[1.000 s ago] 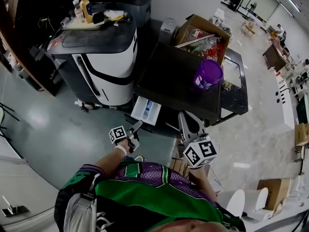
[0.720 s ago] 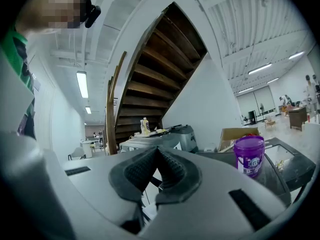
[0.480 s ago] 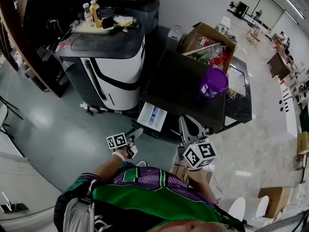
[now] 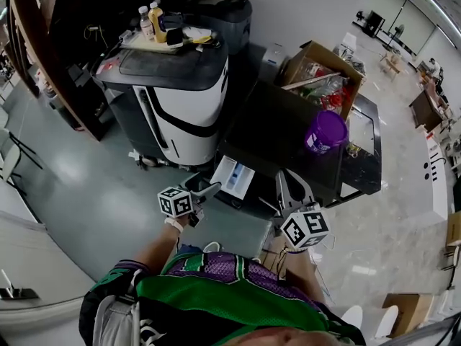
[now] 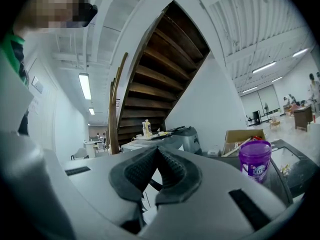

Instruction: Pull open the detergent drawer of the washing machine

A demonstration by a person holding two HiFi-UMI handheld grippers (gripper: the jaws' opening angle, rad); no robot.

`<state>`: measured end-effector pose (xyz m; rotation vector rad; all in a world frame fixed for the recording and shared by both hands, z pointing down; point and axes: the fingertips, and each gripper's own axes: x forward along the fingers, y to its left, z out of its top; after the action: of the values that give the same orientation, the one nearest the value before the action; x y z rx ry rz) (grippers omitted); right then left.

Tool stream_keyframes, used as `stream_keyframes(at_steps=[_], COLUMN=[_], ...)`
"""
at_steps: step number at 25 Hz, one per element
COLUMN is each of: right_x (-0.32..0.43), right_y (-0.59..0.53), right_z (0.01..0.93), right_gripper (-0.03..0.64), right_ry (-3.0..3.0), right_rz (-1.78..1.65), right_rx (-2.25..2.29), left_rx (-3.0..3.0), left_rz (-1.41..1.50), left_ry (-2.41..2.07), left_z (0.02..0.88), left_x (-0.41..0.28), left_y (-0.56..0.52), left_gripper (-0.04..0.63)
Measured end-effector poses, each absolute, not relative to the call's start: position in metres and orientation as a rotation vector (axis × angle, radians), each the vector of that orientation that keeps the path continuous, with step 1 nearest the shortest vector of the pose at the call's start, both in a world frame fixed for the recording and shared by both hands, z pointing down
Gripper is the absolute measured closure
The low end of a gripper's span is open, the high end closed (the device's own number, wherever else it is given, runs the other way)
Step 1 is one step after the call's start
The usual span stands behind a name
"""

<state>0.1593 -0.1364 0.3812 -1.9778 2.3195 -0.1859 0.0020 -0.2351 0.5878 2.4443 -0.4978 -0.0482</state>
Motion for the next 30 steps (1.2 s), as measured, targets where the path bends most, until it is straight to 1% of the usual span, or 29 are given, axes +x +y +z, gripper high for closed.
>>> stream_keyframes(at_steps=[12, 15, 18, 26, 28, 29, 30], right_x=[0.218, 0.230, 0.234, 0.224, 0.218, 0.214, 0.211], right_y=[-0.107, -0.105, -0.106, -0.112, -0.114, -0.114, -0.115], right_z=[0.368, 0.362, 0.354, 0.337, 0.334, 0.332, 0.331], right_gripper=[0.615, 0.615, 0.615, 0.615, 0.615, 0.615, 0.615], right_ry=[2.384, 2.389, 2.404, 2.456, 2.464, 2.469, 2.474], right_rz=[-0.145, -0.147, -0.144, -0.109, -0.104, -0.104, -0.104], right_rx=[-1.930, -1.887, -1.832, -1.712, -1.682, -1.668, -1.656], left_rx=[2.828, 2.874, 2.917, 2.906, 2.901, 2.903, 2.905], left_rz=[-0.190, -0.186, -0.152, -0.192, -0.210, -0.221, -0.230], left_ry=[-0.803, -0.899, -0.984, -1.148, -1.163, -1.166, -1.169], left_z=[0.448, 0.423, 0.404, 0.359, 0.354, 0.351, 0.349], left_x=[0.026, 0.027, 0.029, 0.023, 0.022, 0.021, 0.019], left_y=[-0.204, -0.196, -0.188, -0.174, -0.173, -0.171, -0.169], left_gripper=[0.149, 0.149, 0.149, 0.155, 0.173, 0.193, 0.247])
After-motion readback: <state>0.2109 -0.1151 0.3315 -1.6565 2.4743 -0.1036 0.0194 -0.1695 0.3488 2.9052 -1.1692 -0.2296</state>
